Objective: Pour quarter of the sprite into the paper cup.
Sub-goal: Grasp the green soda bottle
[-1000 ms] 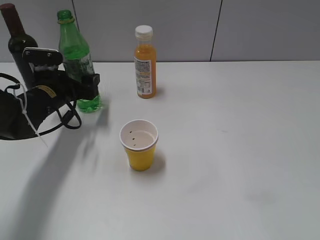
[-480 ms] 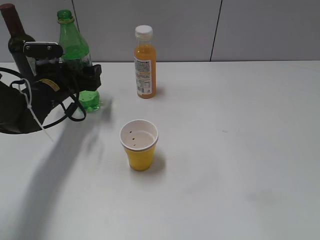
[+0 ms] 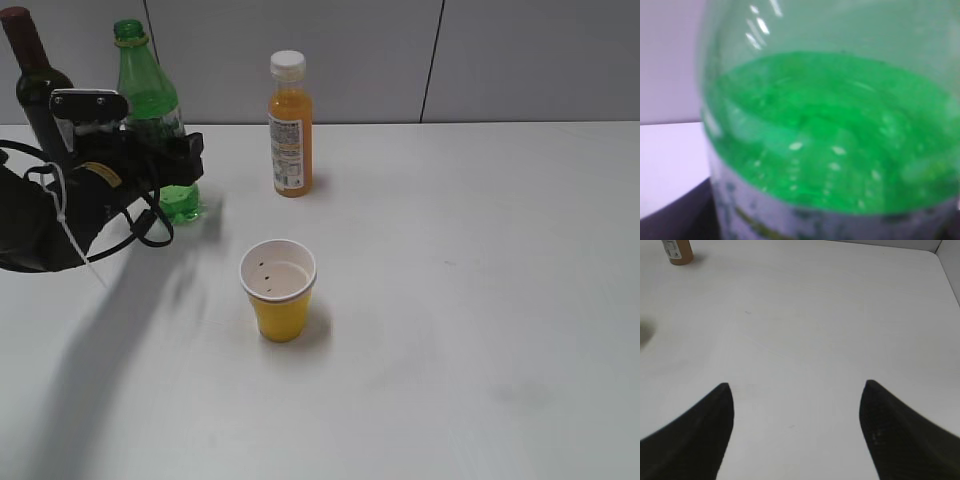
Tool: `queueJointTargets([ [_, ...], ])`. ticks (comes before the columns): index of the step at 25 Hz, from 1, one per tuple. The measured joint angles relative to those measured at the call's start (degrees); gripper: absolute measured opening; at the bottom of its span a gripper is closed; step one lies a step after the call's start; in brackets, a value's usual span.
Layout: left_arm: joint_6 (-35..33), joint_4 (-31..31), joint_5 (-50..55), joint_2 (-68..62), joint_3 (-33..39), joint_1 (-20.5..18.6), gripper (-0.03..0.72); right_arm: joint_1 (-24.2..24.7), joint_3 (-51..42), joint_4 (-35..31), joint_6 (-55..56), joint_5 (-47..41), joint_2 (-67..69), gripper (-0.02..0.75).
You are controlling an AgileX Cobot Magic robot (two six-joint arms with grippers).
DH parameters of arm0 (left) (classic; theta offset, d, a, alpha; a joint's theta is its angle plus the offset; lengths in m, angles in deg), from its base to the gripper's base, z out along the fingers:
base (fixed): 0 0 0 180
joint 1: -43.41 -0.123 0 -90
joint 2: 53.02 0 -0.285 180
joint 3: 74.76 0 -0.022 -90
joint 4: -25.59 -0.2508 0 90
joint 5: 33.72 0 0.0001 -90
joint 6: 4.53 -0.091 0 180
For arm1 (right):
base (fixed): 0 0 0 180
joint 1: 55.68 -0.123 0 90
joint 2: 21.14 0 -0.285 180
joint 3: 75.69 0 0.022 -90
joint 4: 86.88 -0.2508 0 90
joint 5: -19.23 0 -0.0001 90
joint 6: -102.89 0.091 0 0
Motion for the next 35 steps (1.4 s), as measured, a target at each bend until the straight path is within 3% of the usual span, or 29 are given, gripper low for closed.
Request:
queueJointTargets([
  [15, 0.0, -0.1, -1.8, -1.2, -0.1, 0.0, 0.578, 0.0, 0.0, 0.0, 0.0, 0.0, 0.0, 0.591],
  [21, 0.0, -0.1, -2.0, -1.3, -0.1, 0.0, 0.453, 0.0, 0.0, 0.0, 0.0, 0.0, 0.0, 0.591],
  [35, 0.0, 0.1, -2.4, -1.2, 0.1, 0.0, 0.452, 0.0, 0.0, 0.0, 0.0, 0.0, 0.0, 0.591],
])
